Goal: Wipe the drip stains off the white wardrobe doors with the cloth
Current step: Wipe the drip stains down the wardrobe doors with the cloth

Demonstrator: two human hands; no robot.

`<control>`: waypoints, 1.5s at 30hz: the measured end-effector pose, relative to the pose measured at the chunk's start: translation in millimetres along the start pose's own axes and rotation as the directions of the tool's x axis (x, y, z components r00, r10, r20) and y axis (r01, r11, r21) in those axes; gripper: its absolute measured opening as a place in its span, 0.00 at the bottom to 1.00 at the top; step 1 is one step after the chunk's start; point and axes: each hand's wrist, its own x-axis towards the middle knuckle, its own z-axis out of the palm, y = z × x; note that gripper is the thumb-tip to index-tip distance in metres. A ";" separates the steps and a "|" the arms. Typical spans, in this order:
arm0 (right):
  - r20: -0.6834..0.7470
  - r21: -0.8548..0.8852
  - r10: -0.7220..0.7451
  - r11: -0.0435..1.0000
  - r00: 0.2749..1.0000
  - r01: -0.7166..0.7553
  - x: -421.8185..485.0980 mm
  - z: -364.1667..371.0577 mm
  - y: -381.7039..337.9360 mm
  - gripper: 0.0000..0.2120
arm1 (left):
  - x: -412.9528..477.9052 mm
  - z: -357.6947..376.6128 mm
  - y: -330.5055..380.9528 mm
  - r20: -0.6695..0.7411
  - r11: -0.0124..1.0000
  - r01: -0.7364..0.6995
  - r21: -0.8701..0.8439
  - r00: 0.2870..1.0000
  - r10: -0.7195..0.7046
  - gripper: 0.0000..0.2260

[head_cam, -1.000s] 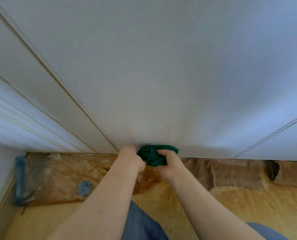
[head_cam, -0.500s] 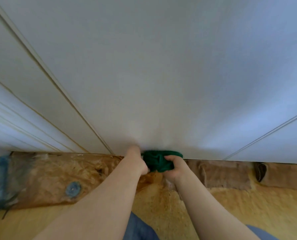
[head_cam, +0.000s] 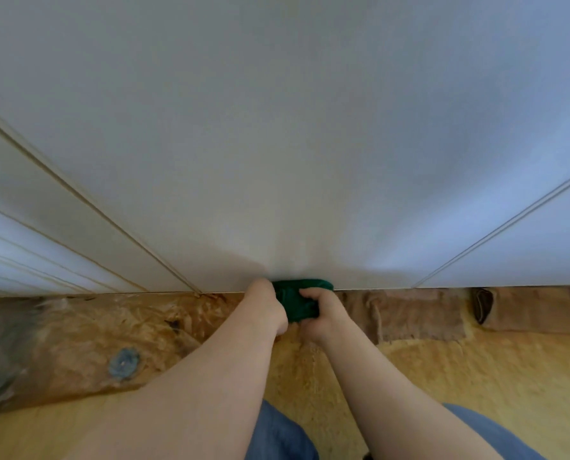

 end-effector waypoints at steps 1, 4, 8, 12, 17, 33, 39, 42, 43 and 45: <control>-0.033 0.026 -0.027 0.999 0.999 0.028 -2.0 -8.8 -8.7 0.16 | 8.0 2.5 -2.6 0.051 0.995 0.007 -0.098 0.999 -0.002 0.16; -0.093 0.073 -0.085 0.993 0.992 0.092 -10.7 -32.8 -31.5 0.16 | -1.7 21.5 -14.0 0.199 1.000 -0.012 -0.010 0.980 0.014 0.12; -0.133 0.073 -0.143 0.985 0.981 0.153 -21.7 -40.3 -48.7 0.19 | -12.4 38.6 -25.1 0.263 0.999 -0.022 0.039 0.965 0.011 0.10; -0.132 0.012 -0.192 0.981 0.972 0.196 -38.8 -30.4 -54.9 0.20 | -20.4 29.8 -12.3 0.254 0.993 -0.081 0.091 0.966 0.056 0.07; -0.099 0.007 -0.149 0.989 0.984 0.150 -112.4 2.7 -65.3 0.20 | -98.9 19.3 2.2 0.205 0.998 -0.047 0.041 0.978 0.038 0.04; 0.163 0.084 -0.206 0.977 0.965 0.194 -485.4 120.8 -113.5 0.07 | -460.4 -42.2 51.6 0.312 0.976 -0.203 -0.080 0.925 0.218 0.06; 0.301 -0.174 -0.214 0.946 0.929 0.274 -603.6 142.8 -130.1 0.14 | -584.6 -76.0 70.7 0.329 0.938 -0.287 0.196 0.920 0.213 0.22; 0.437 -0.225 -0.237 0.905 0.868 0.360 -645.2 153.8 -139.3 0.12 | -634.4 -82.7 78.9 0.390 0.799 -0.448 0.400 0.873 0.295 0.21; 0.493 -0.242 -0.254 0.879 0.832 0.412 -661.2 158.1 -142.4 0.11 | -653.2 -86.0 78.9 0.402 0.741 -0.504 0.443 0.851 0.338 0.19; 0.560 -0.262 -0.277 0.835 0.781 0.484 -681.7 163.6 -149.0 0.11 | -677.5 -89.3 78.0 0.434 0.644 -0.578 0.501 0.812 0.392 0.14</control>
